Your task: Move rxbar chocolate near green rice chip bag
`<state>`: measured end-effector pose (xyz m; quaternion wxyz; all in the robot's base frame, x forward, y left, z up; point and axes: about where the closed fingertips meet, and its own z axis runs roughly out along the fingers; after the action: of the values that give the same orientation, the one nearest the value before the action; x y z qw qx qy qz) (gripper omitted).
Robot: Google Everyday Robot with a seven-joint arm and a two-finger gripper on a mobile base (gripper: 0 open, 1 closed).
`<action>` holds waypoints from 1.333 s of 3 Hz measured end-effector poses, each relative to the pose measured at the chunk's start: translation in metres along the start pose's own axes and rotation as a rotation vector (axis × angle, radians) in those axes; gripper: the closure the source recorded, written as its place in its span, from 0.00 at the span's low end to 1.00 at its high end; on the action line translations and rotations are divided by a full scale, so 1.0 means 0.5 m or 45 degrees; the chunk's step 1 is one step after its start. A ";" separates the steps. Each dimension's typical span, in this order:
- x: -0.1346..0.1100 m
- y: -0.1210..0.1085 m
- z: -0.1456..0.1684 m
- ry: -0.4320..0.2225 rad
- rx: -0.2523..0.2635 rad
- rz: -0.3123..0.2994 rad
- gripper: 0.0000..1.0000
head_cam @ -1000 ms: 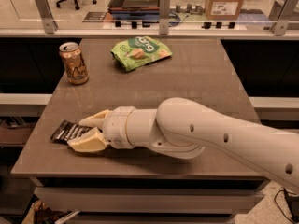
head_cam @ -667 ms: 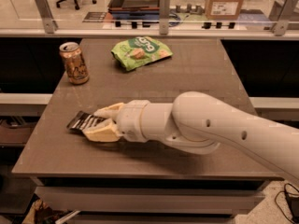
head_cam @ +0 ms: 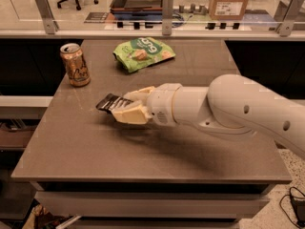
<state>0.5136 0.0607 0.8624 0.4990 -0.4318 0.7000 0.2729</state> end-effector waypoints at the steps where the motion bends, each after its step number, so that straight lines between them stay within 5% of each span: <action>1: -0.008 -0.069 -0.042 0.033 0.071 0.024 1.00; 2: -0.002 -0.153 -0.084 0.079 0.200 0.069 1.00; 4: 0.010 -0.322 -0.163 0.001 0.531 0.162 1.00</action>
Offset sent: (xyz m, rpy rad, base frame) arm 0.0839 -0.1303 0.0237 -0.0789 0.0498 -0.3358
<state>0.6162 -0.0841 0.8944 0.5591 -0.2741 0.7674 0.1529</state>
